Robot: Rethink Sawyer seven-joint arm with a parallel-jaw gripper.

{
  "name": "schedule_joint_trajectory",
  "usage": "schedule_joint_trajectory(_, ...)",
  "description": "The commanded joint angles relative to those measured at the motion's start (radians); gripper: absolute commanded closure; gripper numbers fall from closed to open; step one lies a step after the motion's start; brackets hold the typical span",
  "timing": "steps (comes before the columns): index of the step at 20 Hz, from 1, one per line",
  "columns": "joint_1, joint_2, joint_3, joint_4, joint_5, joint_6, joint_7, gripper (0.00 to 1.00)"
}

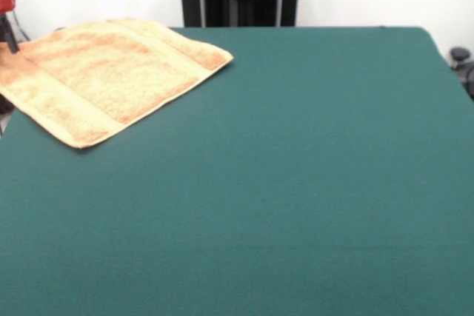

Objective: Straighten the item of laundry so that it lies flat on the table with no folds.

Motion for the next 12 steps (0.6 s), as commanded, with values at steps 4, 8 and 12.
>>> schedule_joint_trajectory(4,0.086,-0.014,-0.067,0.071,-0.022,-0.042,-0.041,0.0)
schedule_joint_trajectory(8,0.088,-0.026,-0.051,0.086,0.004,-0.035,-0.028,0.0)
schedule_joint_trajectory(12,0.094,-0.156,0.013,0.172,0.064,-0.028,0.025,0.0)
